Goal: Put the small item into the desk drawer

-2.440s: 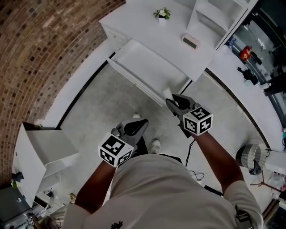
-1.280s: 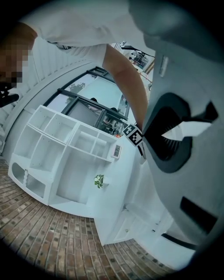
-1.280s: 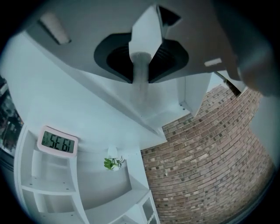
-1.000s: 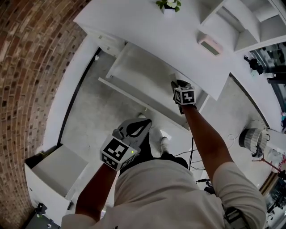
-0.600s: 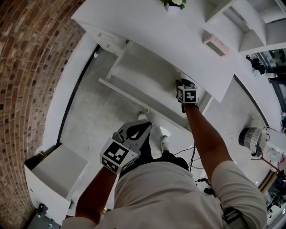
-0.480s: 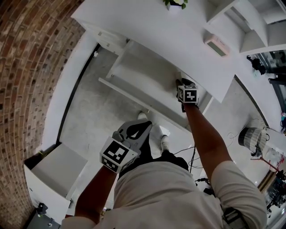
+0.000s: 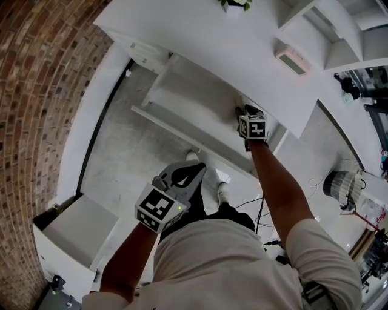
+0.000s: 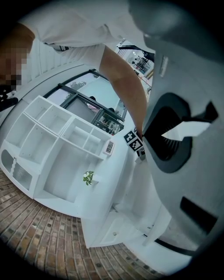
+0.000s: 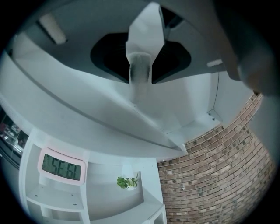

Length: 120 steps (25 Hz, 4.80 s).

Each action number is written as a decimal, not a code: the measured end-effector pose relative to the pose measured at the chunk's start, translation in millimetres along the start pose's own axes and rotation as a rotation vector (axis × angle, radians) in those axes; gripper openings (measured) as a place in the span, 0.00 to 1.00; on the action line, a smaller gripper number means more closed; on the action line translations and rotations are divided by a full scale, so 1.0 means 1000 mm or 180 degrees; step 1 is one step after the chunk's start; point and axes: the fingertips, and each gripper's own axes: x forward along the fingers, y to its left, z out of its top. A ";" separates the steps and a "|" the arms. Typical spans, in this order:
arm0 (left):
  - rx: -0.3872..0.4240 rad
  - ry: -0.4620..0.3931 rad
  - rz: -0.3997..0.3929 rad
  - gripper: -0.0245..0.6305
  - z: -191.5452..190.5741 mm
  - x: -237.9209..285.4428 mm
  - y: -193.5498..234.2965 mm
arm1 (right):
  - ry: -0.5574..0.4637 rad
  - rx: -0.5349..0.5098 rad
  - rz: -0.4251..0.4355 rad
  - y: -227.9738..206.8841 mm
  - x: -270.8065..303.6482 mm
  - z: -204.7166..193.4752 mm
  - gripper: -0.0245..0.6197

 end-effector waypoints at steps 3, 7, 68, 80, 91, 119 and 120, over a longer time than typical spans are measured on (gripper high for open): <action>0.0002 0.0000 -0.0004 0.04 -0.001 0.004 -0.004 | -0.0023 -0.0003 0.0014 0.001 -0.003 0.000 0.30; 0.0021 -0.0008 -0.0009 0.04 -0.002 0.007 -0.014 | -0.0055 0.0002 0.0031 0.003 -0.013 -0.001 0.30; 0.0316 -0.0408 0.0553 0.04 -0.085 -0.014 -0.300 | -0.1014 -0.0742 0.1520 0.038 -0.455 -0.177 0.05; 0.0320 -0.0350 0.0551 0.04 -0.108 -0.009 -0.333 | -0.0983 -0.0898 0.1738 0.053 -0.495 -0.218 0.05; 0.0307 -0.0396 0.0649 0.04 -0.115 -0.015 -0.341 | -0.1106 -0.0872 0.1912 0.069 -0.514 -0.221 0.05; 0.0290 -0.0279 0.0626 0.04 -0.129 -0.001 -0.353 | -0.1167 -0.1061 0.2019 0.080 -0.516 -0.226 0.05; 0.0288 -0.0276 0.0631 0.04 -0.129 -0.002 -0.352 | -0.1174 -0.1069 0.2019 0.081 -0.515 -0.223 0.05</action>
